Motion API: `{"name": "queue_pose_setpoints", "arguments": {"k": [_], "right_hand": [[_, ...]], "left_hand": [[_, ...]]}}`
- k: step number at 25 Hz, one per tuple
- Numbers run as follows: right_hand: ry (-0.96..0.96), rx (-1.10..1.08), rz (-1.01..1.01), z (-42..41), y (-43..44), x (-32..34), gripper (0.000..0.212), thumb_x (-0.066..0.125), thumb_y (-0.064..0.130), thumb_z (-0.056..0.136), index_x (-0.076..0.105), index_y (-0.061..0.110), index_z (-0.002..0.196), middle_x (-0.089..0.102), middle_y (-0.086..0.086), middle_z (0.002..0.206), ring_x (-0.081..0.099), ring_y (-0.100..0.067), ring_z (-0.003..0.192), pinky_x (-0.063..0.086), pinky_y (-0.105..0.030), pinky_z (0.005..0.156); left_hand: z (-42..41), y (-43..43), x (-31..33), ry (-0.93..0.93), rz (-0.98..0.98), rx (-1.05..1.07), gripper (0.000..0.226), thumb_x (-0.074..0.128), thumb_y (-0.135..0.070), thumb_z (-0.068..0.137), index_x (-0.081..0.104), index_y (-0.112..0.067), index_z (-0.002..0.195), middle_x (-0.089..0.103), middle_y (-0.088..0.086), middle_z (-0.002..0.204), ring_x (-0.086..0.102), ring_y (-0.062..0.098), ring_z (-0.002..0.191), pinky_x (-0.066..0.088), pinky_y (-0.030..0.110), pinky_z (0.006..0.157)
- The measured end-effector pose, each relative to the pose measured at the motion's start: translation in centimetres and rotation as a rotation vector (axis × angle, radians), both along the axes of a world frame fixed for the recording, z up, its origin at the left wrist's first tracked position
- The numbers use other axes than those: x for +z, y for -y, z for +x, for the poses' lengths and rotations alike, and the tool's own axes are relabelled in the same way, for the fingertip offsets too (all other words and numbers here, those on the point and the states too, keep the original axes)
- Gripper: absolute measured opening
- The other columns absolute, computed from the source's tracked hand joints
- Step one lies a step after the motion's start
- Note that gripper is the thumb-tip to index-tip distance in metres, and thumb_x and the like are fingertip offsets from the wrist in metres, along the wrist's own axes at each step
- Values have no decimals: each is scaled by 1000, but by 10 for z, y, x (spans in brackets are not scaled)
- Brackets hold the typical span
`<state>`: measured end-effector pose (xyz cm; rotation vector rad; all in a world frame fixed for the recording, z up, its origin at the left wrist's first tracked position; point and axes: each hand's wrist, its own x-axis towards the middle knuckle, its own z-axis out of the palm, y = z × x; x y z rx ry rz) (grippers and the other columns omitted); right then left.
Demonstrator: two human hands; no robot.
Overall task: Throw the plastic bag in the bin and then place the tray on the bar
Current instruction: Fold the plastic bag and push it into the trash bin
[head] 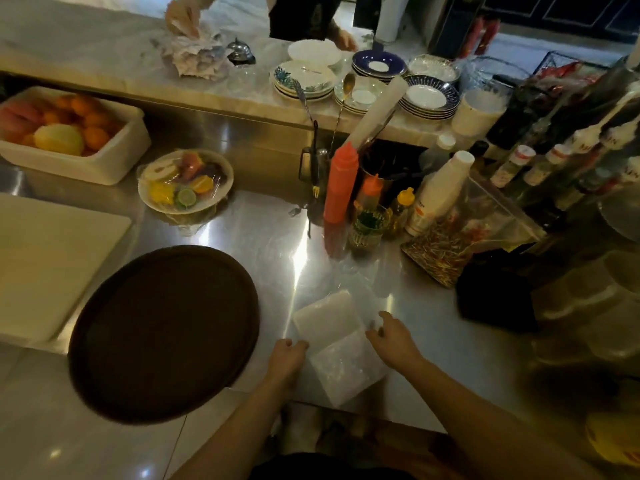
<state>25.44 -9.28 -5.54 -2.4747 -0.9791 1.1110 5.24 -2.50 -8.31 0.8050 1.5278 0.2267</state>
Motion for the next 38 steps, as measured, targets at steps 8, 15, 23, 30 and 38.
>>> {"name": "queue_pose_setpoints", "arguments": {"k": [8, 15, 23, 30, 38], "right_hand": [[-141, -76, 52, 9, -7, -2, 32, 53, 24, 94, 51, 7, 122, 61, -16, 115, 54, -24, 93, 40, -28, 77], [-399, -105, 51, 17, -3, -14, 18, 55, 8, 90, 65, 10, 106, 62, -8, 101, 60, -22, 89, 48, -33, 79], [-605, -233, 121, 21, -7, -6, 14, 55, 5, 92, 68, 8, 91, 58, -14, 82, 54, -19, 68, 45, -26, 56], [-749, -177, 150, 21, -19, 3, 21, 56, 4, 92, 68, 3, 108, 67, -15, 97, 64, -23, 81, 54, -28, 66], [-879, -107, 159, -7, -17, 30, 25, 57, 6, 93, 63, -1, 115, 66, -13, 95, 64, -21, 78, 54, -27, 65]], "left_hand": [[20, 3, 4, -2, 29, 128, 42, 60, -15, 82, 50, 12, 112, 49, 7, 66, 48, 21, 54, 36, 27, 47], [25, 35, 10, -20, 2, 250, 22, 62, 3, 79, 70, 5, 99, 70, 21, 89, 68, 35, 83, 57, 55, 81], [21, 37, 36, 140, 35, 272, 32, 53, 12, 85, 63, -6, 109, 67, 11, 95, 64, 23, 81, 57, 36, 69], [4, 42, 47, 229, 100, 377, 32, 58, 6, 87, 64, -6, 116, 69, 17, 108, 69, 31, 94, 60, 38, 75], [-36, 49, 58, 393, 82, 478, 22, 62, -1, 88, 68, -14, 104, 76, 6, 94, 72, 23, 87, 57, 33, 65]]}}
